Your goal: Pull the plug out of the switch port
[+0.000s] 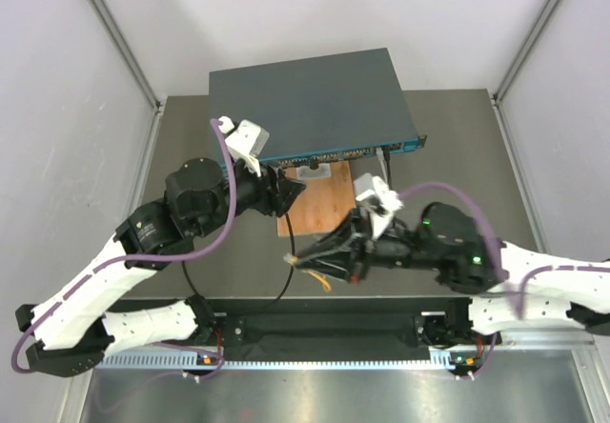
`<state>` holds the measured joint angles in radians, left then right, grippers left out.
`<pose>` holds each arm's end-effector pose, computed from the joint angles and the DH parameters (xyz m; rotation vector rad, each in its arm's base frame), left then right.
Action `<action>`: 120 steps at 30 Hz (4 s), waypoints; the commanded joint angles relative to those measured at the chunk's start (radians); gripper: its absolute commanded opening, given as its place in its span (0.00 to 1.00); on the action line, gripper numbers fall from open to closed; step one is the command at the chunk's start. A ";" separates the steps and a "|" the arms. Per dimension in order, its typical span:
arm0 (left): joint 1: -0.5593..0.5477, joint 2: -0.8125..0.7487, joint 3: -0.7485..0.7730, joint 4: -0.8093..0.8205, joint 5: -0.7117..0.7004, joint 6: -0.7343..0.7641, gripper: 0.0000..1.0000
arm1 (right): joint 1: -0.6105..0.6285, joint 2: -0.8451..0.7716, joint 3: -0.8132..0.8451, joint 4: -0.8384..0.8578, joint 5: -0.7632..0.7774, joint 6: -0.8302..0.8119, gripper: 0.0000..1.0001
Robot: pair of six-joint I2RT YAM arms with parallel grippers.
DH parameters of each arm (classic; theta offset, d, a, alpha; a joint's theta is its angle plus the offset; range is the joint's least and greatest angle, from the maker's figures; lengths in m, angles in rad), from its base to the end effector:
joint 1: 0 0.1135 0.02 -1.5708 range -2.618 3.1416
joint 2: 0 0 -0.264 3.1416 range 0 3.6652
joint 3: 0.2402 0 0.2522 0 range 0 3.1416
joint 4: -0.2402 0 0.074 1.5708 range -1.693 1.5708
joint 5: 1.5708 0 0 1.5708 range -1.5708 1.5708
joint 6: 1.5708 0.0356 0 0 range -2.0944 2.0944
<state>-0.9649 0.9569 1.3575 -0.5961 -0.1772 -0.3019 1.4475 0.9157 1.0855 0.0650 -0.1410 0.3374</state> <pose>0.1060 -0.1420 0.4589 0.4673 1.7659 -0.7553 0.0192 0.1958 0.4488 -0.9182 1.2222 1.5701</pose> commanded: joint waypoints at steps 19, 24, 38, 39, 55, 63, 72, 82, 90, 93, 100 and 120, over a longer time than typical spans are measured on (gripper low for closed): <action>0.000 -0.135 -0.008 -0.030 -0.137 -0.013 0.62 | -0.160 0.267 0.102 0.351 -0.531 0.172 0.00; 0.000 -0.122 -0.004 -0.051 -0.123 -0.017 0.62 | 0.173 0.236 0.154 0.218 -0.356 0.091 0.00; 0.000 -0.079 -0.156 0.082 0.214 -0.245 0.53 | 0.850 0.472 0.588 -0.222 0.331 -0.185 0.00; -0.001 -0.084 -0.188 0.188 0.325 -0.296 0.51 | 0.860 0.474 0.585 -0.212 0.359 -0.190 0.00; -0.057 -0.219 -0.643 0.438 0.479 -0.839 0.84 | 0.910 0.098 0.102 0.243 0.847 -0.190 0.00; -0.202 -0.058 -0.594 0.444 0.395 -0.925 0.86 | 0.910 0.135 0.153 0.214 0.893 -0.222 0.00; -0.314 0.029 -0.597 0.525 0.398 -1.019 0.68 | 0.910 0.080 0.100 0.233 0.920 -0.256 0.00; -0.474 -0.009 -0.666 0.552 0.150 -1.053 0.01 | 0.915 0.094 0.077 0.234 0.908 -0.229 0.00; -0.696 0.066 -0.726 0.259 -0.451 -1.172 0.00 | 0.944 0.103 0.040 0.279 0.906 -0.242 0.00; -0.845 0.075 -0.735 0.156 -0.831 -1.304 0.00 | 0.952 0.103 0.030 0.298 0.934 -0.261 0.00; -0.871 0.180 -0.511 -0.365 -1.194 -1.471 0.00 | 0.952 0.034 -0.068 0.340 1.043 -0.258 0.00; -0.712 0.115 -0.287 0.265 -0.560 -0.356 0.00 | 0.915 0.066 0.116 0.817 1.609 -1.109 0.00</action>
<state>-1.7382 1.0523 0.9985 -0.5465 -0.9657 -0.9653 2.3764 0.9977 1.1606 0.6613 1.3685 -0.4870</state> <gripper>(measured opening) 0.047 0.041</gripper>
